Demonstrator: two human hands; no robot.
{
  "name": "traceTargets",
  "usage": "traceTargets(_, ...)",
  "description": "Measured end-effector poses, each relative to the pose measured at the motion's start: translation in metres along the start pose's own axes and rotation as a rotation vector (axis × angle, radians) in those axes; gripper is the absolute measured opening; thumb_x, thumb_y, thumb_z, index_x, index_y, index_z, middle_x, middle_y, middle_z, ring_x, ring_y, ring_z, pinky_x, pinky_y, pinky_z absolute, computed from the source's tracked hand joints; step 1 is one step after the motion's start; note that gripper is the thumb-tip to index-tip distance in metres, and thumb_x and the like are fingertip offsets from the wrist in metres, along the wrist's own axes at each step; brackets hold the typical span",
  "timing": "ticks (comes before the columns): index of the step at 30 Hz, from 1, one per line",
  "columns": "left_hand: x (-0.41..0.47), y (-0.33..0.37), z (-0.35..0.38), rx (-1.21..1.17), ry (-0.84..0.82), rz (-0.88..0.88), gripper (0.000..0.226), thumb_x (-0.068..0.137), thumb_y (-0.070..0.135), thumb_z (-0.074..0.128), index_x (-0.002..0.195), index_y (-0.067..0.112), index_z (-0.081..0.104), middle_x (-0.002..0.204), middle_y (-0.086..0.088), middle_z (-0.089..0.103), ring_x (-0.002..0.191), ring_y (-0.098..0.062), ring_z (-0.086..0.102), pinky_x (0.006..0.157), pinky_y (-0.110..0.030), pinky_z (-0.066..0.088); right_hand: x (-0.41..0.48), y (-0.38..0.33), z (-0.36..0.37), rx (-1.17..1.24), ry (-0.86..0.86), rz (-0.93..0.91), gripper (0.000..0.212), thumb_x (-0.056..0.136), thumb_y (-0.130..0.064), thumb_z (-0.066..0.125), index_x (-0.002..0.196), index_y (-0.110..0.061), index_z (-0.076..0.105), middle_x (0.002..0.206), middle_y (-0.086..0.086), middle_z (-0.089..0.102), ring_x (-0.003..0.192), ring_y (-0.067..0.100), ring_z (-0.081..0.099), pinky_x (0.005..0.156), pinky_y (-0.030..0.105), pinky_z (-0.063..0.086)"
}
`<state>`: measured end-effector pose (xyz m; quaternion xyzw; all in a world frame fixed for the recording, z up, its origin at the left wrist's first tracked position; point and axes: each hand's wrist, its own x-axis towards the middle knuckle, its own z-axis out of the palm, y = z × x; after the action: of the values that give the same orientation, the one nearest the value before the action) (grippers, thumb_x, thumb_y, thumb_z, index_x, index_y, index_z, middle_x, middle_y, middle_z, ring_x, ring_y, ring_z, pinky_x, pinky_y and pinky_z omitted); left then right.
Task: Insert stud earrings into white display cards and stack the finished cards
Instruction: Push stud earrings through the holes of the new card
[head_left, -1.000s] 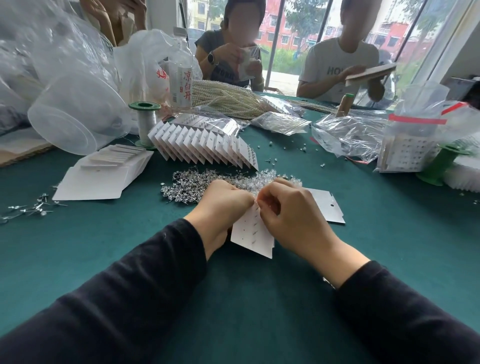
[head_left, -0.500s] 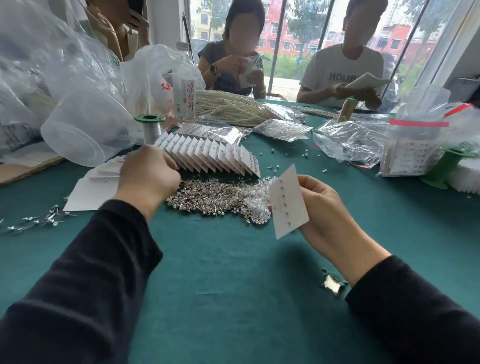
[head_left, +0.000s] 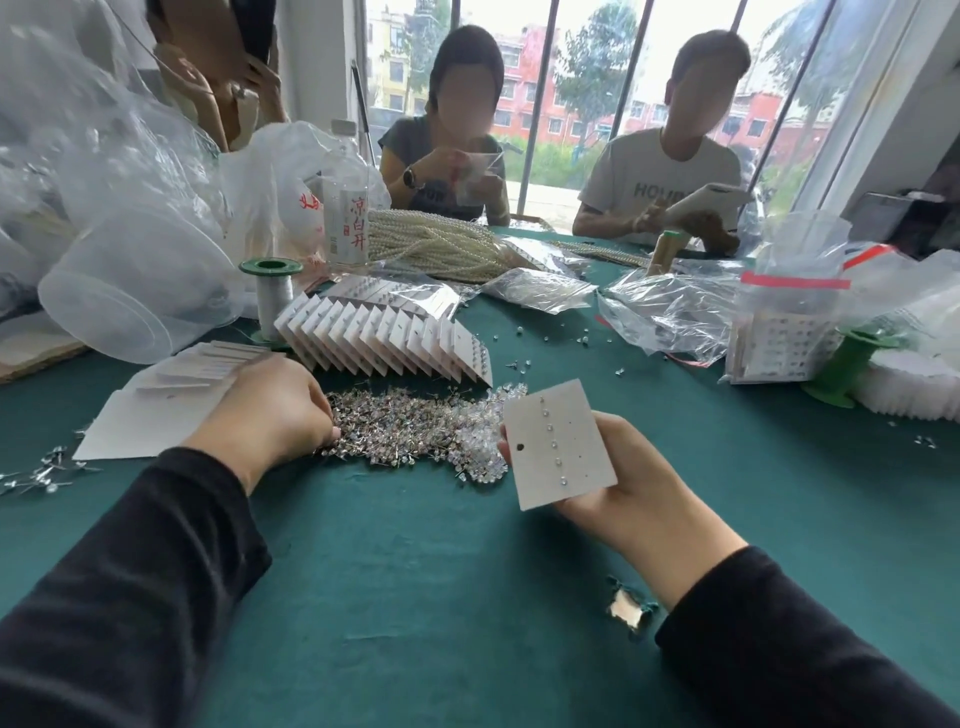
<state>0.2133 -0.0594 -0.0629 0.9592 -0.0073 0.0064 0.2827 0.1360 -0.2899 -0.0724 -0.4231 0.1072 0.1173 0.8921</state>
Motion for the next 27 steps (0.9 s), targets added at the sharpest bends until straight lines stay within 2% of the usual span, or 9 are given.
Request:
traceTargets(4,-0.0021,0.0029,-0.0004,0.022,0.001,-0.004,0.006,0.07,0.013,0.078,0.069,0.011,0.072,0.068,-0.005,0.068,0.064,-0.014,0.056,0.061,-0.023,0.038,-0.0004,0.0013,-0.0008,-0.019,-0.008,-0.011,0.026,0.066,-0.01,0.052,0.088,0.0,0.06,0.075,0.016,0.063,0.06,0.029,0.065,0.067,0.037,0.055)
traceTargets(9,-0.0038,0.0057,0.0025,0.08,0.033,0.006,0.004,0.073,0.014,0.075,0.07,0.011,0.075,0.068,-0.004,0.069,0.059,-0.007,0.052,0.051,-0.021,0.034,0.0001,0.0002,-0.004,-0.02,-0.03,-0.02,0.032,0.059,-0.011,0.056,0.089,0.0,0.061,0.077,0.017,0.063,0.061,0.029,0.065,0.073,0.039,0.052)
traceTargets(11,-0.0035,0.0057,0.0034,0.082,0.039,0.011,0.006,0.073,0.013,0.074,0.067,0.012,0.073,0.065,-0.002,0.066,0.062,-0.011,0.053,0.054,-0.022,0.035,0.0002,-0.0001,-0.0047,-0.019,-0.035,-0.022,0.031,0.059,-0.011,0.056,0.087,0.0,0.062,0.077,0.017,0.064,0.061,0.03,0.066,0.074,0.04,0.052)
traceTargets(13,-0.0037,0.0054,0.0035,0.072,0.039,0.014,0.011,0.073,0.012,0.074,0.062,0.014,0.07,0.063,0.0,0.064,0.065,-0.015,0.054,0.058,-0.023,0.035,0.0004,0.0008,-0.0046,-0.011,-0.039,-0.019,0.026,0.058,-0.01,0.056,0.08,0.001,0.066,0.074,0.017,0.065,0.061,0.03,0.066,0.069,0.038,0.055)
traceTargets(15,-0.0033,0.0053,0.0026,0.053,0.045,0.021,0.015,0.072,0.012,0.075,0.06,0.016,0.067,0.062,0.001,0.064,0.065,-0.014,0.055,0.055,-0.024,0.035,0.0013,0.0016,-0.0051,0.002,-0.032,-0.024,0.022,0.059,-0.008,0.055,0.074,0.001,0.068,0.071,0.018,0.065,0.059,0.031,0.066,0.066,0.038,0.056)
traceTargets(18,-0.003,0.0049,0.0024,0.025,0.058,0.037,0.016,0.073,0.005,0.07,0.062,0.016,0.066,0.067,-0.001,0.065,0.068,-0.015,0.055,0.059,-0.025,0.036,0.001,0.0022,-0.005,0.003,-0.028,-0.041,0.023,0.059,-0.007,0.056,0.079,0.001,0.063,0.071,0.018,0.065,0.059,0.032,0.066,0.067,0.039,0.055)
traceTargets(22,-0.0041,0.0028,0.0024,-0.085,0.134,0.093,0.013,0.075,0.005,0.068,0.069,0.015,0.066,0.074,-0.005,0.067,0.074,-0.021,0.059,0.069,-0.027,0.042,0.0009,0.0027,-0.0037,0.0,-0.046,-0.062,0.016,0.055,-0.006,0.059,0.065,0.002,0.068,0.071,0.018,0.064,0.06,0.03,0.063,0.063,0.038,0.057)
traceTargets(27,-0.0078,0.0056,0.0026,-0.353,0.192,0.168,0.006,0.08,0.006,0.066,0.079,0.012,0.064,0.07,-0.007,0.067,0.063,-0.02,0.066,0.061,-0.031,0.053,0.0006,0.0039,-0.0041,-0.017,-0.047,-0.066,0.015,0.059,-0.006,0.057,0.062,0.001,0.07,0.069,0.018,0.065,0.059,0.031,0.065,0.062,0.038,0.057)
